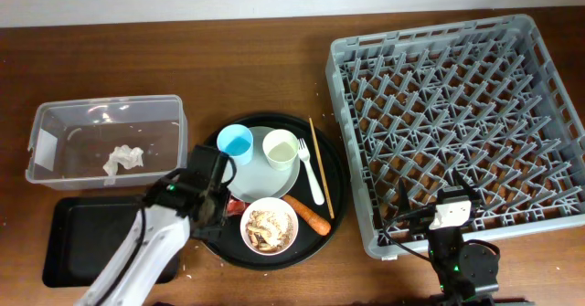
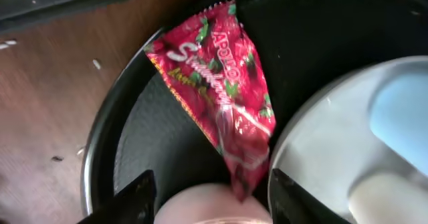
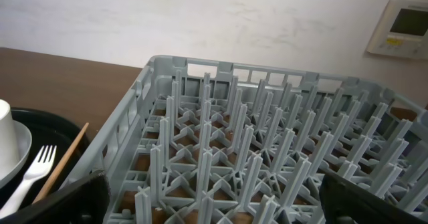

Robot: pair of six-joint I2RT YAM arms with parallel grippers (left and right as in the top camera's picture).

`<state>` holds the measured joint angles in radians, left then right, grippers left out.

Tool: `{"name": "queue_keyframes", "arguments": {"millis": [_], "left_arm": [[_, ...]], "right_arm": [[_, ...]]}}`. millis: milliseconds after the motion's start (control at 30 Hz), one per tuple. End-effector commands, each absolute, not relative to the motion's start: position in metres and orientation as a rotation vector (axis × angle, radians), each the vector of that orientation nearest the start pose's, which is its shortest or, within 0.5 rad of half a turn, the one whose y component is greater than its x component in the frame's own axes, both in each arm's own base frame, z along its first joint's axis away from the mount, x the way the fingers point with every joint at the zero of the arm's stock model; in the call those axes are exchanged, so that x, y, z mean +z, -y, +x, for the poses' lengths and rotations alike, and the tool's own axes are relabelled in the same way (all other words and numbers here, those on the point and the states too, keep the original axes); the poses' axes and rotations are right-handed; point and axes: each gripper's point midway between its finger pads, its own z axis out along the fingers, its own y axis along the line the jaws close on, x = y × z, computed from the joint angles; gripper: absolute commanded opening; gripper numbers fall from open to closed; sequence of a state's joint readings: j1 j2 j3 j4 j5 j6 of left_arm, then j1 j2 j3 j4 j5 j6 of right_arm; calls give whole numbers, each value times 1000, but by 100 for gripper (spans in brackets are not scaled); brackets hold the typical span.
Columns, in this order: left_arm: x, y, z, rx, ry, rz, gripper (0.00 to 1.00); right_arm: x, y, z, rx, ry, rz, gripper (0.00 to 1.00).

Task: Sort waste into correct bins and load items into the dishwasher rack
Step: 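Grasp the red candy wrapper with the left gripper, then carry the wrapper left and release it into the clear bin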

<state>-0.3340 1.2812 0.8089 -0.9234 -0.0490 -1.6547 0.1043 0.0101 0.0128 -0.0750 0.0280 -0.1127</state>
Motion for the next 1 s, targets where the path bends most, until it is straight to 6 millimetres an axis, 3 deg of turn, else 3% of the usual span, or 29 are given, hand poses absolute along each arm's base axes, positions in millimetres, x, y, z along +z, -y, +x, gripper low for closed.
{"name": "queue_keyframes", "arguments": {"millis": [0, 300, 400, 533, 700, 733, 867, 967], "left_arm": [[48, 70, 233, -149, -2324, -1897, 54], [15, 68, 230, 6, -2374, -1930, 55], [12, 68, 231, 15, -2377, -1933, 54], [12, 66, 232, 19, -2366, -1924, 38], [12, 64, 232, 34, -2359, -1918, 8], [13, 64, 233, 29, -2358, -1916, 2], [27, 64, 238, -36, -2363, -1850, 0], [67, 51, 254, -121, -2292, -1647, 1]], "right_arm": [[156, -18, 245, -43, -1641, -149, 99], [156, -18, 245, -43, -1641, -149, 99], [156, -18, 245, -43, -1641, -149, 99], [156, -18, 245, -43, -1641, -149, 99], [156, -18, 245, -43, -1641, -149, 99], [156, -18, 245, -43, -1641, -149, 99], [156, -18, 245, -43, -1641, -149, 99], [156, -18, 245, -43, -1641, -149, 99]]}}
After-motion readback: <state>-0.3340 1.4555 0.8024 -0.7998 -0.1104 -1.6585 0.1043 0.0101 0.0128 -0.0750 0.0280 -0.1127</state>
